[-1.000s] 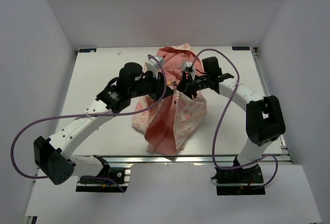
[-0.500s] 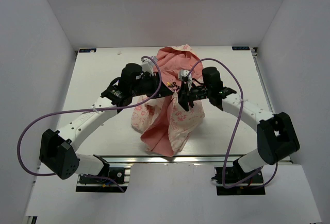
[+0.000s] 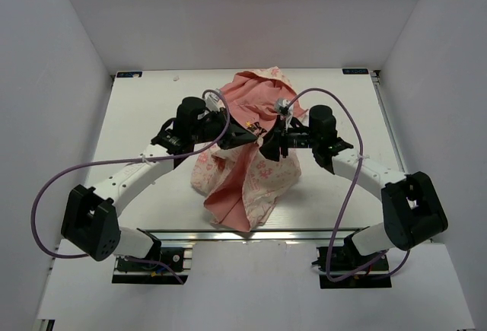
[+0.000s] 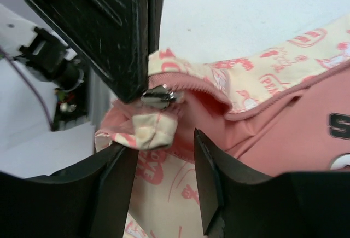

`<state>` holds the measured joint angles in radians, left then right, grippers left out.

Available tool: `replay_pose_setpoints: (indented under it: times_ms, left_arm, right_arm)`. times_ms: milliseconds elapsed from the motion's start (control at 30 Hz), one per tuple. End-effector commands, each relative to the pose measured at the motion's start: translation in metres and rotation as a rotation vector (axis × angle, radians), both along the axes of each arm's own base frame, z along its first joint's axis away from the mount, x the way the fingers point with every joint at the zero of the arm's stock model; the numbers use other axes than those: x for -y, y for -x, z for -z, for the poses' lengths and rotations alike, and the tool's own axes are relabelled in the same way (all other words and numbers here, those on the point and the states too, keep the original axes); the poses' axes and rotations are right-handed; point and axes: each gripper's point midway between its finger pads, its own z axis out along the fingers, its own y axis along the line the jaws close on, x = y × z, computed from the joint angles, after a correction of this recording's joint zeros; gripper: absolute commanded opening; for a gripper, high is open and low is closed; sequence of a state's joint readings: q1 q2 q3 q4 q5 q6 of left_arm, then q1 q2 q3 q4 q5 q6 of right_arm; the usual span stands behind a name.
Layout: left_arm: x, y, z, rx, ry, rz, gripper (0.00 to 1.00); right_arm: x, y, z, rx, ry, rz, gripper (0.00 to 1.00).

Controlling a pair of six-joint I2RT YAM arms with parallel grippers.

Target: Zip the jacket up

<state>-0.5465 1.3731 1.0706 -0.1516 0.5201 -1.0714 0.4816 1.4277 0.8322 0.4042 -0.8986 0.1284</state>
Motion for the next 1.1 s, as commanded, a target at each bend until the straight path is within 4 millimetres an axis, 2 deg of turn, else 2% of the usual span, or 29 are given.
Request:
replay_pose_setpoints:
  times_ms: [0,67,133,200,267,333,367,433,467,533,600,633,667,733,767,867,900,967,1067]
  left_arm:
    - [0.012,0.021,-0.038,-0.001,0.244,0.148,0.00]
    - [0.013,0.025,-0.039,-0.042,0.256,0.187,0.00]
    - [0.015,0.024,-0.034,-0.070,0.229,0.192,0.00]
    - [0.012,0.024,-0.028,-0.086,0.192,0.174,0.00]
    - [0.009,0.023,-0.037,-0.043,0.207,0.150,0.00]
    - [0.007,0.022,-0.036,-0.027,0.224,0.124,0.00]
    - [0.008,0.020,-0.040,-0.002,0.248,0.121,0.00]
    - [0.009,0.021,-0.032,-0.017,0.273,0.130,0.00]
    - [0.012,0.022,-0.046,0.034,0.338,0.152,0.00]
    - [0.014,0.025,-0.045,0.030,0.368,0.179,0.00]
    - [0.016,0.019,-0.034,0.010,0.343,0.154,0.00]
    - [0.015,0.017,-0.029,0.007,0.329,0.135,0.00]
    - [0.013,0.012,-0.025,0.015,0.309,0.104,0.00]
    - [0.011,0.007,-0.021,0.017,0.283,0.071,0.00]
    - [0.008,0.000,-0.018,0.018,0.244,0.018,0.00]
    - [-0.001,-0.016,-0.011,0.017,0.141,-0.120,0.00]
    - [-0.005,-0.016,-0.017,0.036,0.132,-0.151,0.00]
    - [-0.010,-0.019,-0.019,0.034,0.118,-0.202,0.00]
    - [-0.010,-0.023,-0.025,0.023,0.156,-0.235,0.00]
  right_arm:
    - [0.005,0.014,-0.018,0.002,-0.108,-0.128,0.50]
    - [0.011,0.017,-0.019,-0.001,-0.116,-0.168,0.50]
    - [0.021,0.010,-0.019,-0.028,-0.102,-0.137,0.54]
    - [0.031,-0.004,-0.008,-0.082,-0.022,-0.037,0.55]
    - [0.039,-0.016,-0.006,-0.051,0.044,0.072,0.55]
    - [0.043,-0.007,-0.002,-0.046,0.054,0.070,0.56]
    - [0.041,0.005,-0.005,-0.039,0.026,0.008,0.57]
    - [0.040,0.019,-0.009,-0.031,-0.024,-0.048,0.58]
    - [0.040,0.018,-0.011,-0.025,-0.034,-0.040,0.58]
    - [0.040,0.013,-0.014,-0.015,-0.039,0.001,0.59]
    - [0.043,0.001,-0.013,-0.029,-0.009,0.078,0.61]
    - [0.045,-0.002,-0.022,0.001,-0.003,0.097,0.64]
    - [0.050,-0.008,-0.016,-0.042,0.038,0.168,0.66]
    - [0.059,-0.017,-0.022,-0.056,0.064,0.276,0.72]
    - [0.068,-0.027,-0.018,-0.100,0.097,0.387,0.72]
    - [0.086,-0.037,-0.016,-0.152,0.119,0.557,0.74]
    - [0.089,-0.035,-0.017,-0.160,0.122,0.577,0.77]
    - [0.088,-0.026,-0.013,-0.195,0.131,0.564,0.77]
    - [0.071,-0.006,-0.019,-0.204,0.097,0.471,0.77]
